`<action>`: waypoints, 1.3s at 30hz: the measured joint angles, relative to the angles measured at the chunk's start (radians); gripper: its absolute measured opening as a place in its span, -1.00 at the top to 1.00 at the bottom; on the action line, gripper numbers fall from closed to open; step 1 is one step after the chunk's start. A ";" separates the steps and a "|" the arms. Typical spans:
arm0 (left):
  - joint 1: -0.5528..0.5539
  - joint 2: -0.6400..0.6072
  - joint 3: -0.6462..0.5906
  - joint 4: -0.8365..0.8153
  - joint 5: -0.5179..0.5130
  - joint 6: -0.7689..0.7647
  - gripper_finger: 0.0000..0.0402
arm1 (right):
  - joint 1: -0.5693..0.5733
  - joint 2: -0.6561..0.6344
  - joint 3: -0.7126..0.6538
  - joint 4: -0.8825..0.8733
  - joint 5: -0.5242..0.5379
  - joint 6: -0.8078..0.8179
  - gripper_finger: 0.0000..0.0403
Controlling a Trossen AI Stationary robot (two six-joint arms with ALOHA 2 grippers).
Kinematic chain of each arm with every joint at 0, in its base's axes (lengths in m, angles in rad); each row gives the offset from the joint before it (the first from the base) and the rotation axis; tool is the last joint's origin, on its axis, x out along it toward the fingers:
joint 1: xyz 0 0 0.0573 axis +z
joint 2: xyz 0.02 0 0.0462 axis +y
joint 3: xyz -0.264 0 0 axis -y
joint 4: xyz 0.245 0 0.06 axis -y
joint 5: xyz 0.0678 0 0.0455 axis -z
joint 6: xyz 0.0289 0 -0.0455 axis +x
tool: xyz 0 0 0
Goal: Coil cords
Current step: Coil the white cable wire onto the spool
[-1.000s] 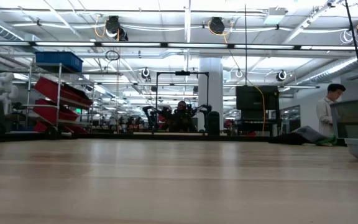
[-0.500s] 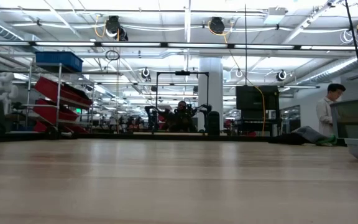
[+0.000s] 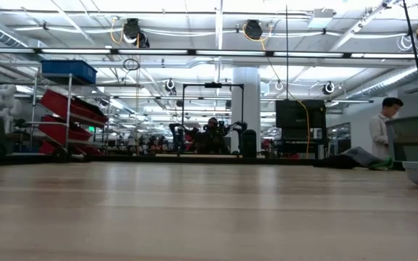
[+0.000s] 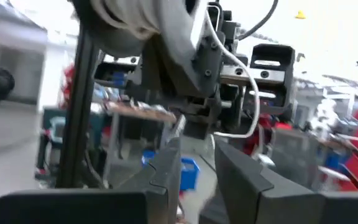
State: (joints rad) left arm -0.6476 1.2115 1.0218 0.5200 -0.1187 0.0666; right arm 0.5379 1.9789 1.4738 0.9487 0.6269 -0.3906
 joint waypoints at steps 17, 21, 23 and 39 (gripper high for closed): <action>-0.001 0.031 0.000 -0.008 0.000 0.026 0.99 | -0.140 0.082 0.000 0.223 -0.215 0.114 0.08; -0.001 0.033 0.000 -0.002 0.000 0.025 0.99 | -0.155 0.082 0.000 0.220 -0.244 0.117 0.10; -0.001 0.034 0.000 -0.003 0.000 0.025 0.99 | -0.161 0.082 0.000 0.222 -0.269 0.120 0.12; -0.002 0.041 0.000 -0.001 0.002 0.027 0.99 | -0.219 0.082 0.000 0.220 -0.442 0.218 0.39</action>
State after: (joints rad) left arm -0.6494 1.2520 1.0222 0.5186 -0.1162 0.0935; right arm 0.3186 2.0609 1.4734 1.1683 0.1851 -0.1730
